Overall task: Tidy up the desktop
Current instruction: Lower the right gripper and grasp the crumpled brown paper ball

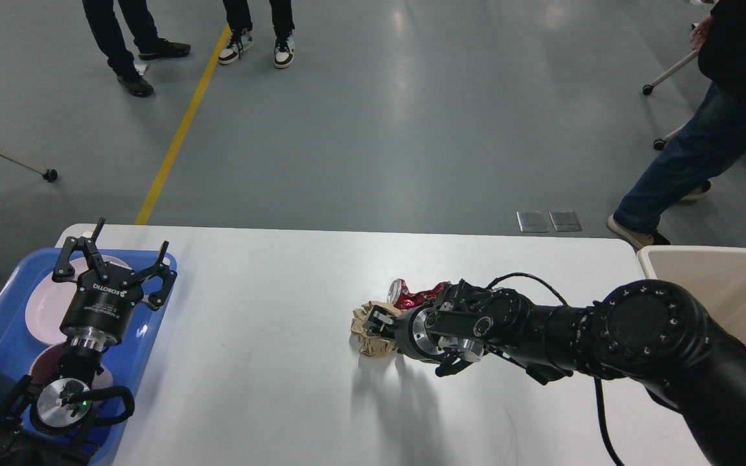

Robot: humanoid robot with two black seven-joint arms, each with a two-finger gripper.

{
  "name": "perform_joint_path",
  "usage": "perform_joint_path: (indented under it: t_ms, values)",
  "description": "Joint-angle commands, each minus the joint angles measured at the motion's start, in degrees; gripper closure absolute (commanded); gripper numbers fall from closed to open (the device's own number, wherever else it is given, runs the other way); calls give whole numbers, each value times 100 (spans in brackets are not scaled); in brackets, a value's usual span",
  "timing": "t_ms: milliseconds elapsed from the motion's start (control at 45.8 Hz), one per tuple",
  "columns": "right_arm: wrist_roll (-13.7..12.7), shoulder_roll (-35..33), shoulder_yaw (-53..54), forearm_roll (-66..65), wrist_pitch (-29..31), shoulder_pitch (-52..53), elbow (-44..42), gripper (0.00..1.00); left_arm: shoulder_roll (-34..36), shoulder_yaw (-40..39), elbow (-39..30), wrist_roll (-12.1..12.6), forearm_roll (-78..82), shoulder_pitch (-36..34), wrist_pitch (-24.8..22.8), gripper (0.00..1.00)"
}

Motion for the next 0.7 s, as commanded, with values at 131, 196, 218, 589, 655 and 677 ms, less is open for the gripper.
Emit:
perform_joint_path:
  t_ms: [131,196,218,589,655,677]
  values:
    - [-35,0,18,27,-51,-168,7,100,0,0,0,0,3,0,0,4]
    - [-44,0,18,18,-51,-195,7,100,0,0,0,0,3,0,0,4]
    - [-44,0,18,27,-68,-195,7,100,0,0,0,0,3,0,0,4]
    - [-79,0,18,36,-156,-169,33,100,0,0,0,0,3,0,0,4]
    - [-79,9,27,44,-156,-116,95,100,0,0,0,0,-6,0,0,4]
    - [-88,18,27,53,-139,-90,121,100,0,0,0,0,-6,0,0,4]
